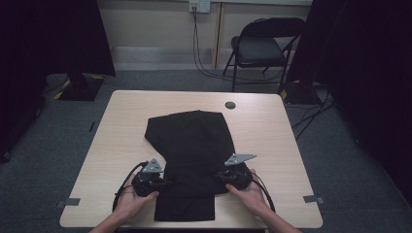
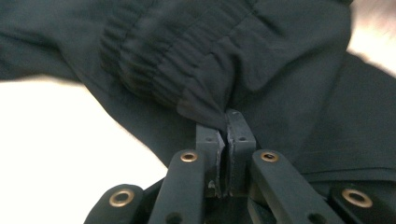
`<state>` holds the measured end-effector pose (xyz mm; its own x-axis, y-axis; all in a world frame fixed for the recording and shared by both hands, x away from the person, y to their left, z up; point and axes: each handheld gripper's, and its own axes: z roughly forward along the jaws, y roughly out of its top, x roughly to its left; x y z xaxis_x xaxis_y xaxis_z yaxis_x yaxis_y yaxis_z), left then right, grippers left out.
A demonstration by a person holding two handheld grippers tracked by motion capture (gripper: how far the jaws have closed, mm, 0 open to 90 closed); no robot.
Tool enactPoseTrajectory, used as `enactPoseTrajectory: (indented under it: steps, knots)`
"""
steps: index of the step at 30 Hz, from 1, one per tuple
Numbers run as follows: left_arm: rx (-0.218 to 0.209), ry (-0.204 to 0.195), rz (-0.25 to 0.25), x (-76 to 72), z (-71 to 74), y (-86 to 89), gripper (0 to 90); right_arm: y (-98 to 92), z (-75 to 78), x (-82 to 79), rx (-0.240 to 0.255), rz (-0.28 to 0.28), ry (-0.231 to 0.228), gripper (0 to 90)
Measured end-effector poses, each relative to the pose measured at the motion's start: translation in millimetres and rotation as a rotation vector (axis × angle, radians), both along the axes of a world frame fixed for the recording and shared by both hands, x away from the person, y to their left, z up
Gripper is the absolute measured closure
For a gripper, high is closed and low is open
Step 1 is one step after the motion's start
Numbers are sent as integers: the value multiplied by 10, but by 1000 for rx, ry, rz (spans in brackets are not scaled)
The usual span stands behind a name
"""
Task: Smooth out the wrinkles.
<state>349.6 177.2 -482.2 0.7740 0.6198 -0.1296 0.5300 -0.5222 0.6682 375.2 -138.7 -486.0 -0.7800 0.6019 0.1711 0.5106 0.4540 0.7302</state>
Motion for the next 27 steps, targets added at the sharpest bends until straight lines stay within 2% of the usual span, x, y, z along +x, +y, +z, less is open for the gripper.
enactPoseTrajectory:
  steps: [1,3,5,8,9,10,11,14,16,17,18,19,20,21,22,23,24,26,27]
  knots:
    - [-5,9,20,39,-27,-6,863,23,-56,27,-26,0,13,871]
    - [-2,-12,52,144,-39,-14,864,54,-85,129,-23,-12,3,870]
    - [-20,-17,94,280,-62,-18,863,73,-97,272,-24,-37,-22,869]
    - [-42,-42,120,462,-88,-30,860,82,-101,462,-27,-81,-33,866]
    - [-57,-27,122,517,-93,-24,858,80,-103,525,-28,-92,-39,862]
    - [-63,-17,123,536,-79,-16,849,66,-106,589,-18,-98,-35,852]
    - [-68,-27,123,539,-51,3,825,53,-107,615,-10,-96,-28,831]
    - [-95,-47,119,505,51,75,725,-6,-39,622,4,-89,-27,663]
    - [-161,-47,138,496,141,143,614,-77,93,614,48,-99,-43,601]
    - [-180,-45,136,500,178,162,585,-114,156,620,73,-105,-49,591]
    - [-196,-63,133,503,234,176,559,-140,200,627,96,-110,-47,596]
    - [-185,-101,145,512,290,182,556,-174,246,646,120,-121,-40,607]
    - [-195,-107,167,566,337,199,558,-194,283,671,135,-138,-33,621]
    - [-201,-96,178,618,355,214,570,-198,316,708,116,-146,-48,629]
    - [-189,-91,217,710,366,231,578,-195,327,737,92,-157,-67,627]
    - [-176,-87,239,769,362,235,585,-195,333,797,90,-181,-70,625]
    - [-150,-84,256,849,342,227,589,-194,329,836,93,-190,-63,625]
    - [-62,-65,293,1011,247,179,591,-172,286,947,43,-216,-75,624]
    - [-54,-58,308,1074,200,175,591,-160,234,1014,31,-220,-67,624]
